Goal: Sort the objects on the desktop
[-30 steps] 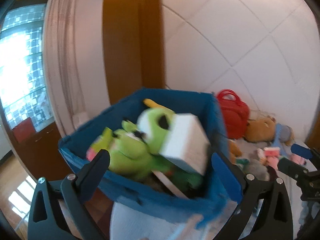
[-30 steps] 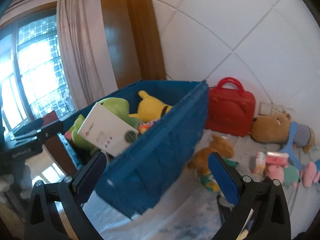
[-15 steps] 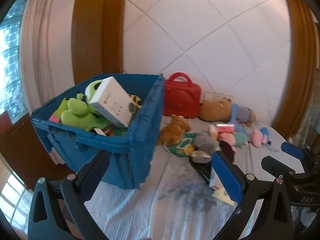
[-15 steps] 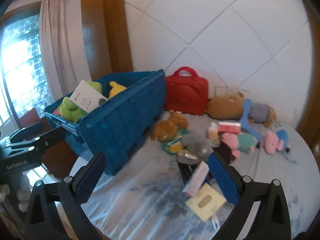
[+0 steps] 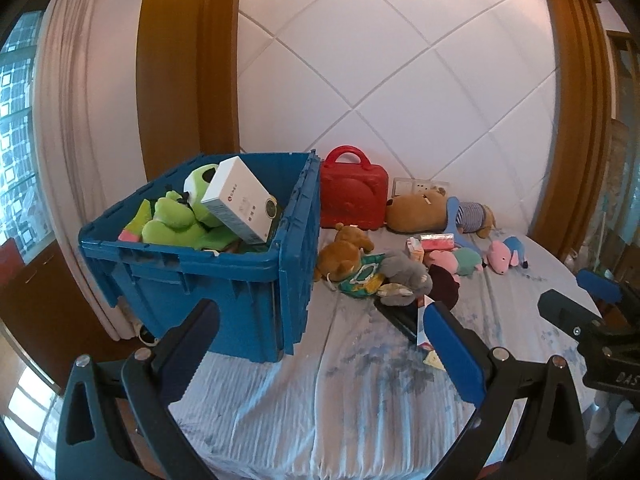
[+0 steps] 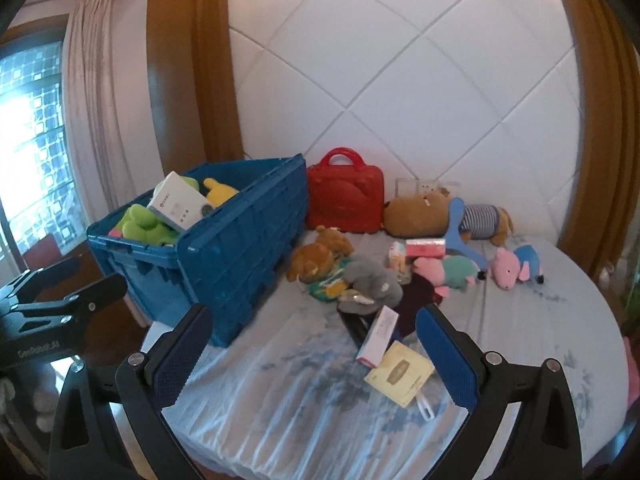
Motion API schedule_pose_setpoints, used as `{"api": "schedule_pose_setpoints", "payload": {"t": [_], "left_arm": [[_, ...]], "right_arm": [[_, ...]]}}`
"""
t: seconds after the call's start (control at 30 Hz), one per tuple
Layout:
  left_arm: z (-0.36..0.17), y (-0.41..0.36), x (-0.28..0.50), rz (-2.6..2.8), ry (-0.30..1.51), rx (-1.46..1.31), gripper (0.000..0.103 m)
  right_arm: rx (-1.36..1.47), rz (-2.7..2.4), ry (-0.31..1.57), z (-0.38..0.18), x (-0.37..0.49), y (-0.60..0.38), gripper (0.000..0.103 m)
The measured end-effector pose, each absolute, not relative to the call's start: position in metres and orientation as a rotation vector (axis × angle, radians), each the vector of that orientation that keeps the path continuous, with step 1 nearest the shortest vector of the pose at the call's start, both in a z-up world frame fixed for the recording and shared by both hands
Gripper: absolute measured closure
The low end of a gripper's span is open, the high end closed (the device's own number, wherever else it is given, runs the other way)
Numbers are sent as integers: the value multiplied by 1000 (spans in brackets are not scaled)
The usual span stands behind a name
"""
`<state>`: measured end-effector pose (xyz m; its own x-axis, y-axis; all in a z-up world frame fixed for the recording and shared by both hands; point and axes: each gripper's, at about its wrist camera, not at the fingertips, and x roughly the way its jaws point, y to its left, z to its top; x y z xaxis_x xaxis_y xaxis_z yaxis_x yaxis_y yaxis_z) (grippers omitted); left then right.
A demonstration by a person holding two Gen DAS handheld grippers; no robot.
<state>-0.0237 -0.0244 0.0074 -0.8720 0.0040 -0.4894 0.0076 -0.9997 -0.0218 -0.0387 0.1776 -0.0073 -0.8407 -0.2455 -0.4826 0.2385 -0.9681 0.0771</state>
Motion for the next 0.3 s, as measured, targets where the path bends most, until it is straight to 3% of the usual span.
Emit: {"api": "schedule_pose_setpoints", "payload": {"t": [0.3], "left_arm": [[4, -26, -7, -3063, 22, 802, 0]], "right_arm": [[762, -2805, -36, -13, -26, 174, 0]]}}
